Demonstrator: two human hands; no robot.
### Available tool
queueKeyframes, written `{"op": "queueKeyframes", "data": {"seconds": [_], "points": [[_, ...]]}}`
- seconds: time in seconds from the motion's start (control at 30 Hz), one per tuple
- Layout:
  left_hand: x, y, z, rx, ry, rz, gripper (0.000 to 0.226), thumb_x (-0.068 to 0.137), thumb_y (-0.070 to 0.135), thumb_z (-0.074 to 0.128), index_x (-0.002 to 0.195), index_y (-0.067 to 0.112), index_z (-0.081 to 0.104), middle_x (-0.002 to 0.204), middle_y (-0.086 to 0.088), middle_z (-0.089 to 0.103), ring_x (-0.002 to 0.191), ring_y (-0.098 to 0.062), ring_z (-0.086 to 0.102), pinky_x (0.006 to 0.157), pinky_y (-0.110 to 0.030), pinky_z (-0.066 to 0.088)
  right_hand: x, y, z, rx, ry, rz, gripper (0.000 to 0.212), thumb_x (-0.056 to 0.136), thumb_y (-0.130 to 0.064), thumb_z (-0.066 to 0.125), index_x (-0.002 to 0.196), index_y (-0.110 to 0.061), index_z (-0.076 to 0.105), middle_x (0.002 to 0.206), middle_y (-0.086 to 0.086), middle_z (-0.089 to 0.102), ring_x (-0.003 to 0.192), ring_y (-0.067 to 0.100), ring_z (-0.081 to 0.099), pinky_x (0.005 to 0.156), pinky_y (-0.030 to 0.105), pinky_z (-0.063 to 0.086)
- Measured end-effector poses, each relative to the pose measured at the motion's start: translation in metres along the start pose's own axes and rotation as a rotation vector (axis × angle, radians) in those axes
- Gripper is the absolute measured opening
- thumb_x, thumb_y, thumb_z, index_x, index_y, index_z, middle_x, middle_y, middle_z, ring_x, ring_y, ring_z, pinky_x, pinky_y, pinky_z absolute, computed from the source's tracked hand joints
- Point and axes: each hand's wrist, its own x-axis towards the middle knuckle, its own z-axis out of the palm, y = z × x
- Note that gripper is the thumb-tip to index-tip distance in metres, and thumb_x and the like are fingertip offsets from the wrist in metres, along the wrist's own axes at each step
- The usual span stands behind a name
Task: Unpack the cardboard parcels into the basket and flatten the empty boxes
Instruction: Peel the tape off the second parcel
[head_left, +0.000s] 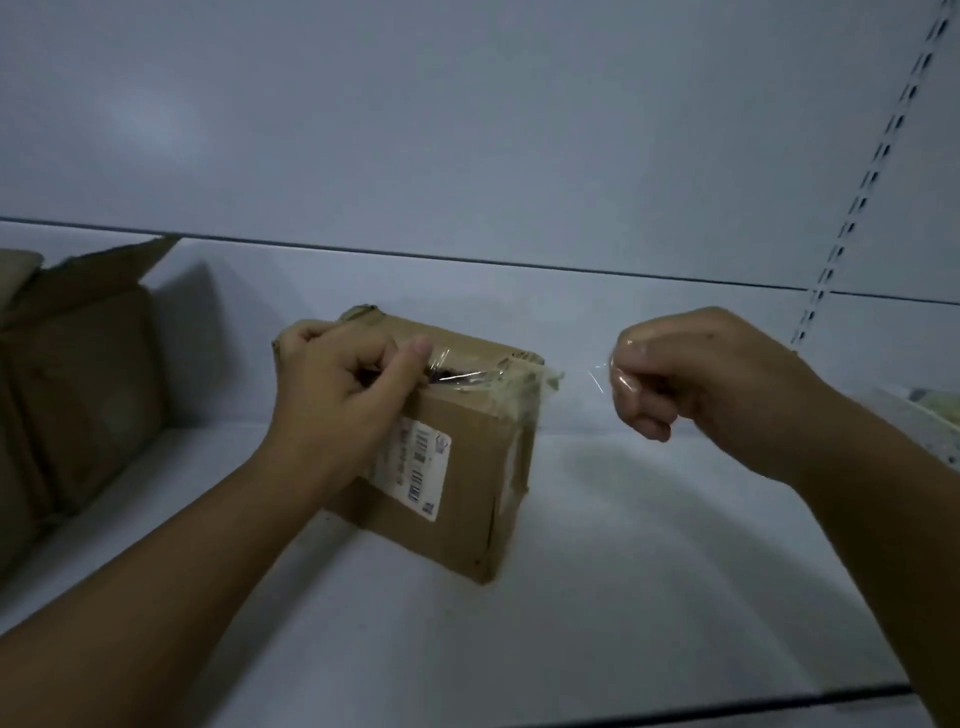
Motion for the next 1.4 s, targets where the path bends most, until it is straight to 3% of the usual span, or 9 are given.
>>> {"op": "queueKeyframes", "data": {"seconds": [0.13, 0.3, 0.47, 0.53, 0.6, 0.7, 0.93, 1.13, 1.4], "points": [[0.004, 0.006, -0.012, -0.209, -0.076, -0.122, 0.04, 0.081, 0.023, 0.057, 0.055, -0.008, 0.061, 0.052, -0.01, 0.06, 0.05, -0.005, 0.058, 0.059, -0.016, 0.046, 0.035, -0.006, 0.009, 0.277, -0.082, -0.097, 0.036, 0.077, -0.017, 0.043, 0.042, -0.016, 0.054, 0.037, -0.002, 0.036, 0.037, 0.017, 0.04, 0.043, 0.023, 0.035], [0.005, 0.003, -0.023, -0.282, -0.119, -0.203, 0.045, 0.079, -0.012, 0.06, 0.044, 0.005, 0.038, 0.048, -0.013, 0.048, 0.05, -0.011, 0.059, 0.055, -0.021, 0.046, 0.078, 0.001, 0.028, 0.67, -0.244, 0.019, 0.029, 0.064, -0.02, 0.046, 0.036, -0.014, 0.044, 0.03, -0.003, 0.027, 0.031, 0.013, 0.028, 0.038, 0.02, 0.023], [0.008, 0.009, -0.025, -0.233, -0.16, -0.263, 0.041, 0.081, -0.009, 0.059, 0.045, -0.008, 0.04, 0.056, -0.028, 0.048, 0.051, -0.01, 0.059, 0.057, -0.021, 0.047, 0.095, 0.009, 0.048, 1.042, -0.507, 0.01, 0.028, 0.06, -0.023, 0.047, 0.035, -0.013, 0.042, 0.029, -0.004, 0.03, 0.029, 0.009, 0.031, 0.035, 0.016, 0.026], [0.006, 0.014, -0.026, -0.095, -0.095, -0.29, 0.04, 0.084, 0.019, 0.06, 0.056, -0.009, 0.058, 0.065, -0.017, 0.065, 0.06, -0.009, 0.063, 0.066, -0.024, 0.051, 0.099, 0.012, 0.054, 1.036, -0.426, 0.009, 0.029, 0.065, -0.022, 0.045, 0.037, -0.014, 0.043, 0.03, -0.004, 0.028, 0.031, 0.011, 0.03, 0.036, 0.017, 0.026], [-0.003, 0.021, -0.029, 0.035, -0.006, -0.265, 0.033, 0.081, 0.046, 0.054, 0.069, 0.021, 0.072, 0.077, 0.003, 0.072, 0.077, -0.005, 0.067, 0.079, -0.031, 0.053, 0.101, 0.016, 0.058, 1.045, -0.32, 0.021, 0.028, 0.065, -0.022, 0.046, 0.039, -0.014, 0.042, 0.032, -0.004, 0.027, 0.031, 0.011, 0.03, 0.038, 0.018, 0.023], [-0.024, 0.03, -0.033, -0.03, -0.187, -0.254, 0.042, 0.077, 0.066, 0.053, 0.099, 0.034, 0.068, 0.113, 0.013, 0.064, 0.114, -0.006, 0.055, 0.095, -0.036, 0.045, 0.101, 0.018, 0.066, 1.068, -0.271, -0.002, 0.025, 0.066, -0.022, 0.048, 0.044, -0.014, 0.04, 0.034, -0.004, 0.027, 0.033, 0.011, 0.03, 0.039, 0.018, 0.023], [-0.03, 0.016, -0.033, 0.089, -0.249, -0.212, 0.052, 0.06, 0.046, 0.074, 0.107, 0.037, 0.055, 0.118, 0.036, 0.048, 0.132, 0.004, 0.029, 0.108, -0.022, 0.03, 0.101, 0.015, 0.059, 1.16, -0.358, -0.014, 0.029, 0.062, -0.021, 0.04, 0.036, -0.015, 0.029, 0.031, -0.005, 0.021, 0.03, 0.009, 0.018, 0.036, 0.019, 0.014], [-0.026, 0.008, -0.036, 0.163, -0.339, -0.134, 0.052, 0.068, 0.035, 0.072, 0.115, 0.037, 0.051, 0.124, 0.015, 0.053, 0.134, -0.005, 0.029, 0.108, -0.016, 0.025, 0.094, 0.006, 0.052, 1.131, -0.452, -0.121, 0.027, 0.057, -0.021, 0.039, 0.033, -0.014, 0.029, 0.03, -0.006, 0.021, 0.031, 0.011, 0.012, 0.04, 0.019, 0.009], [-0.024, 0.012, -0.038, 0.195, -0.385, -0.082, 0.057, 0.072, 0.035, 0.069, 0.123, 0.041, 0.045, 0.131, 0.023, 0.047, 0.13, 0.0, 0.032, 0.107, -0.013, 0.024, 0.085, -0.006, 0.03, 0.811, -0.464, -0.188, 0.027, 0.057, -0.02, 0.039, 0.033, -0.021, 0.029, 0.03, -0.01, 0.026, 0.029, 0.006, 0.02, 0.036, 0.013, 0.017]]}}
